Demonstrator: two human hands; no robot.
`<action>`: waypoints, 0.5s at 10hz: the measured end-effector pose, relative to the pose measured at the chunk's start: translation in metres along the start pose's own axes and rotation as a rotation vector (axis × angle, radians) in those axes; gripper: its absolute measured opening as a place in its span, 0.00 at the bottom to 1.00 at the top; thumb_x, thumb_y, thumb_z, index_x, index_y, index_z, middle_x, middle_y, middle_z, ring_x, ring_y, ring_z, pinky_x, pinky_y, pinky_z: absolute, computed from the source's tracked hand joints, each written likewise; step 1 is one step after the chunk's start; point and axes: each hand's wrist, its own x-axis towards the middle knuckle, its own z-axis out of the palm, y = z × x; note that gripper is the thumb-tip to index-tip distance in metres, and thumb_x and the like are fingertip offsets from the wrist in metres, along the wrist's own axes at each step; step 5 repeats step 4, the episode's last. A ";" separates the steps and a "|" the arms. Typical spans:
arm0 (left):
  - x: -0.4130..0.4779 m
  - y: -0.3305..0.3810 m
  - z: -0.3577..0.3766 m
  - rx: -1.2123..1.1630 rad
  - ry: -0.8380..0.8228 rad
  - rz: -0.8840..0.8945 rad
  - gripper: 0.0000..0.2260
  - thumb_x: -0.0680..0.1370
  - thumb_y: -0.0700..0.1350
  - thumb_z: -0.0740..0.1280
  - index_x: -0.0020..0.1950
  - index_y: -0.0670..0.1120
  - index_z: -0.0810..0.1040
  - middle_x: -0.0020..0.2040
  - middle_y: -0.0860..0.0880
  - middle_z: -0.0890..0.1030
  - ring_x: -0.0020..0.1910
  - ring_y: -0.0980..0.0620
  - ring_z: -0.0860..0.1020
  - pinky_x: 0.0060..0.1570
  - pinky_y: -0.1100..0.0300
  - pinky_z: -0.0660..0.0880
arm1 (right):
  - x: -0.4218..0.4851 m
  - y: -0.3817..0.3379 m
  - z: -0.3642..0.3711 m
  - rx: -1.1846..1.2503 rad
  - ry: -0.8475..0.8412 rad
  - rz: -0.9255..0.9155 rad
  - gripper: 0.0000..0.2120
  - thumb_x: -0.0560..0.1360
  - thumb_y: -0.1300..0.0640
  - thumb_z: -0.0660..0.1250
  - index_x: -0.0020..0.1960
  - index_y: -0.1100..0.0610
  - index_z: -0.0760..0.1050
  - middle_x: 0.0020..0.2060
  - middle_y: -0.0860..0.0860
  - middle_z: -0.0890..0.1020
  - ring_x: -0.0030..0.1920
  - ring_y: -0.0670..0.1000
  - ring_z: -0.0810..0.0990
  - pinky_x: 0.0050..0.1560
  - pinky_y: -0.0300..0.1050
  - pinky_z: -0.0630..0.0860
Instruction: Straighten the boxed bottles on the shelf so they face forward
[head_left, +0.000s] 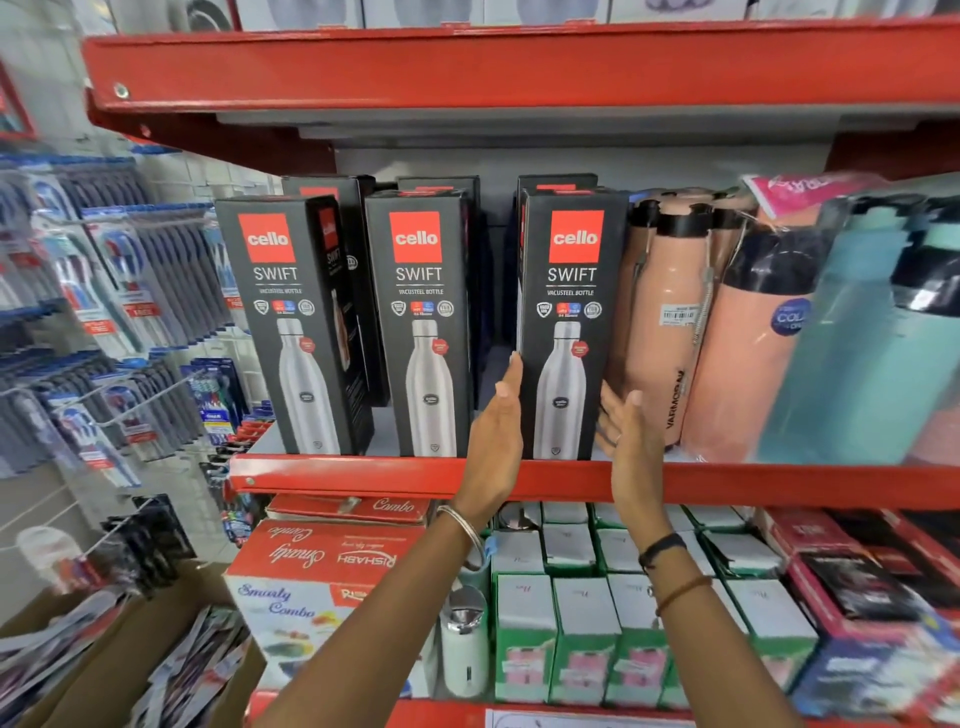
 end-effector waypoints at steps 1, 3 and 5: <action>-0.005 0.011 0.000 -0.029 -0.034 -0.009 0.31 0.75 0.67 0.42 0.77 0.61 0.55 0.55 0.52 0.65 0.26 0.65 0.69 0.38 0.50 0.73 | -0.002 0.000 0.000 -0.015 -0.019 0.001 0.26 0.81 0.43 0.47 0.73 0.54 0.65 0.73 0.55 0.68 0.72 0.55 0.68 0.71 0.49 0.65; -0.016 0.026 -0.010 -0.066 -0.059 0.065 0.25 0.81 0.61 0.48 0.78 0.57 0.56 0.77 0.60 0.58 0.69 0.77 0.56 0.76 0.64 0.53 | -0.017 -0.013 0.006 -0.196 -0.003 -0.164 0.25 0.81 0.44 0.51 0.74 0.53 0.64 0.74 0.51 0.68 0.72 0.44 0.65 0.72 0.35 0.60; -0.011 0.054 -0.029 -0.018 0.053 0.255 0.22 0.84 0.49 0.52 0.78 0.47 0.57 0.79 0.53 0.59 0.74 0.69 0.56 0.71 0.74 0.52 | -0.020 -0.044 0.023 -0.270 0.081 -0.413 0.25 0.81 0.47 0.52 0.74 0.56 0.63 0.74 0.50 0.67 0.73 0.43 0.63 0.70 0.27 0.58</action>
